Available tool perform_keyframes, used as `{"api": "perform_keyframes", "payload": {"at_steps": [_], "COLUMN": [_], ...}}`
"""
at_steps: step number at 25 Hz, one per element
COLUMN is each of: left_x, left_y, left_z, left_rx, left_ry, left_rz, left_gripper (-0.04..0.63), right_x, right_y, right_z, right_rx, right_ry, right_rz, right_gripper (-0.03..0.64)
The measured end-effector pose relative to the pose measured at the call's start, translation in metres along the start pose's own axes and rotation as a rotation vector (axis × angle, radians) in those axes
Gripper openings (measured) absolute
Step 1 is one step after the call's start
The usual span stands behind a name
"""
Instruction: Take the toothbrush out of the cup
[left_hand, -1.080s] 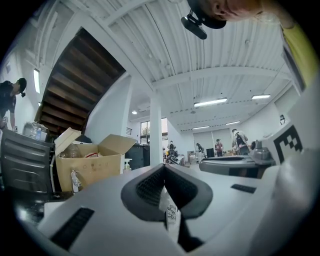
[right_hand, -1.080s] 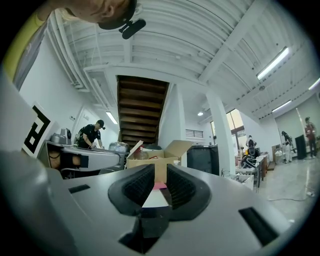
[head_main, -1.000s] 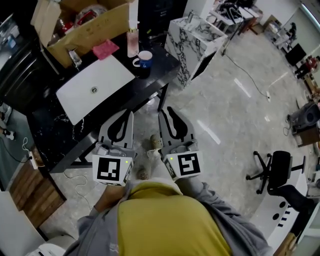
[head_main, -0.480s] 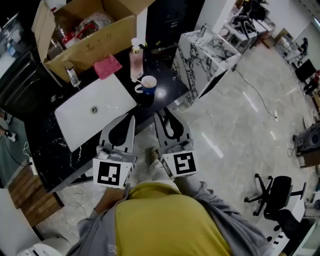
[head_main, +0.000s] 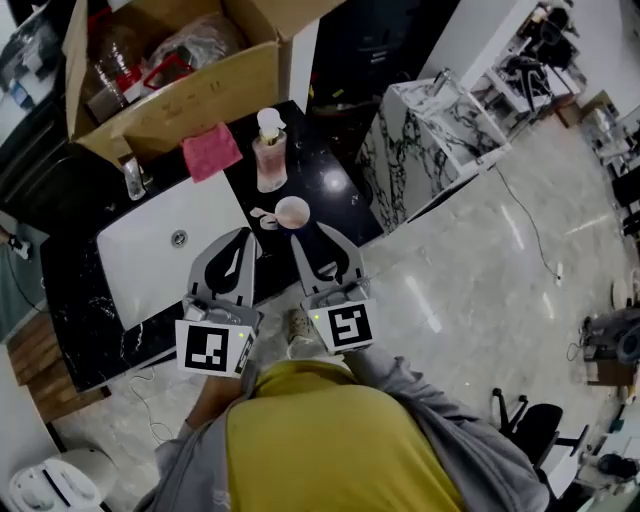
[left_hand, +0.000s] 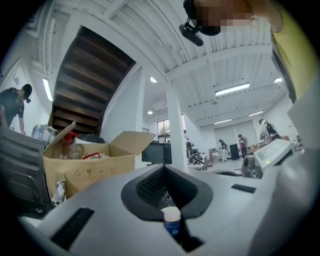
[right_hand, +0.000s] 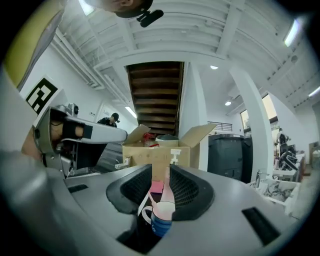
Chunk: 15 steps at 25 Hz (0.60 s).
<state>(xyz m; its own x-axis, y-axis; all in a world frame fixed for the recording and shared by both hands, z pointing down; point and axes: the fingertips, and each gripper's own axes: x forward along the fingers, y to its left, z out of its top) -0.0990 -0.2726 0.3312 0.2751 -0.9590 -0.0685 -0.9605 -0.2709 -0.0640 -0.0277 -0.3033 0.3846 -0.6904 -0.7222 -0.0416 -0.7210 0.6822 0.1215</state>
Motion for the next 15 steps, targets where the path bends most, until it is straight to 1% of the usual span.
{"api": "perform_keyframes", "payload": {"at_steps": [4, 8, 15], "left_x": [0.020, 0.032, 0.045], "left_y": [0.012, 0.022, 0.040], "left_z": [-0.010, -0.013, -0.021], "left_rx": [0.000, 0.000, -0.007], "left_ry": [0.023, 0.048, 0.074], "left_rz": [0.068, 0.116, 0.145], "left_gripper": [0.003, 0.003, 0.003], "right_x": [0.025, 0.045, 0.069], "right_y": [-0.004, 0.001, 0.017], "right_z": [-0.032, -0.053, -0.085], "right_rx": [-0.008, -0.042, -0.124], "right_ry": [0.070, 0.129, 0.241], "right_rz": [0.099, 0.183, 0.306], "right_gripper": [0.130, 0.137, 0.147]}}
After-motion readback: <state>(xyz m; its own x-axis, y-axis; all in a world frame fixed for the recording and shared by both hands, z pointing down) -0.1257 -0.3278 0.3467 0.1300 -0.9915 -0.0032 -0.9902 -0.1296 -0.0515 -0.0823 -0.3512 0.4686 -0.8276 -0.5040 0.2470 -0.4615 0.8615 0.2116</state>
